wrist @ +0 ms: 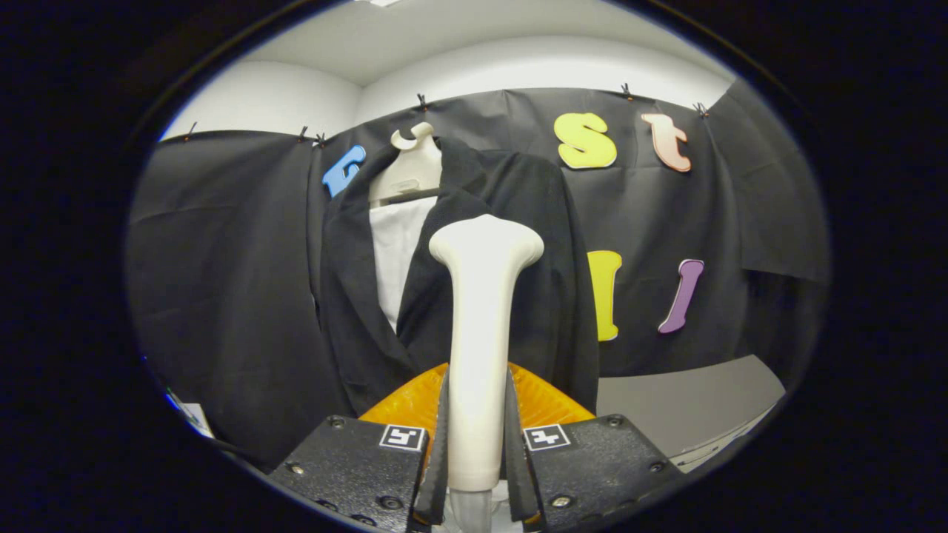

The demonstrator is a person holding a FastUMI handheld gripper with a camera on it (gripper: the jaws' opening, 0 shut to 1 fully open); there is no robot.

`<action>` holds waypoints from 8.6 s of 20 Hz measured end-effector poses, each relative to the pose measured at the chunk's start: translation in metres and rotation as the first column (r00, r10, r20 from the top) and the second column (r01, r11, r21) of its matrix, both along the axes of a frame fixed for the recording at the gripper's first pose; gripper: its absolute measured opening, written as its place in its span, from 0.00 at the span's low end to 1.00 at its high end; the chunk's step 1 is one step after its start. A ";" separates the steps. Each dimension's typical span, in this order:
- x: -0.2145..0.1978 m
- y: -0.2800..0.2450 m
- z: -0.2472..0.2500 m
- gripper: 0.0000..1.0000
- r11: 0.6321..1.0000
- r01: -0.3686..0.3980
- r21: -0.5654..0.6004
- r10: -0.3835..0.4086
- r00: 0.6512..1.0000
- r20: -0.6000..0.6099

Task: Iron the clothes twice with a garment steamer, once on the left side and once on the right side.

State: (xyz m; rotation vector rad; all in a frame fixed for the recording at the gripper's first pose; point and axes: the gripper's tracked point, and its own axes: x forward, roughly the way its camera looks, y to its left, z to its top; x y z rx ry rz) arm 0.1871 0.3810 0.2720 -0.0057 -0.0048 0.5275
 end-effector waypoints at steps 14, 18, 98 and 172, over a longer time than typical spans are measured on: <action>-0.005 -0.006 -0.100 0.35 0.994 -0.016 -0.113 0.001 0.992 -0.129; -0.008 -0.006 -0.126 0.35 0.990 -0.028 -0.139 0.004 0.986 -0.169; -0.063 0.220 -0.035 0.35 0.965 -0.199 -0.171 0.193 0.980 -0.054; -0.051 0.162 -0.268 0.35 0.928 -0.194 -0.319 0.038 0.898 -0.437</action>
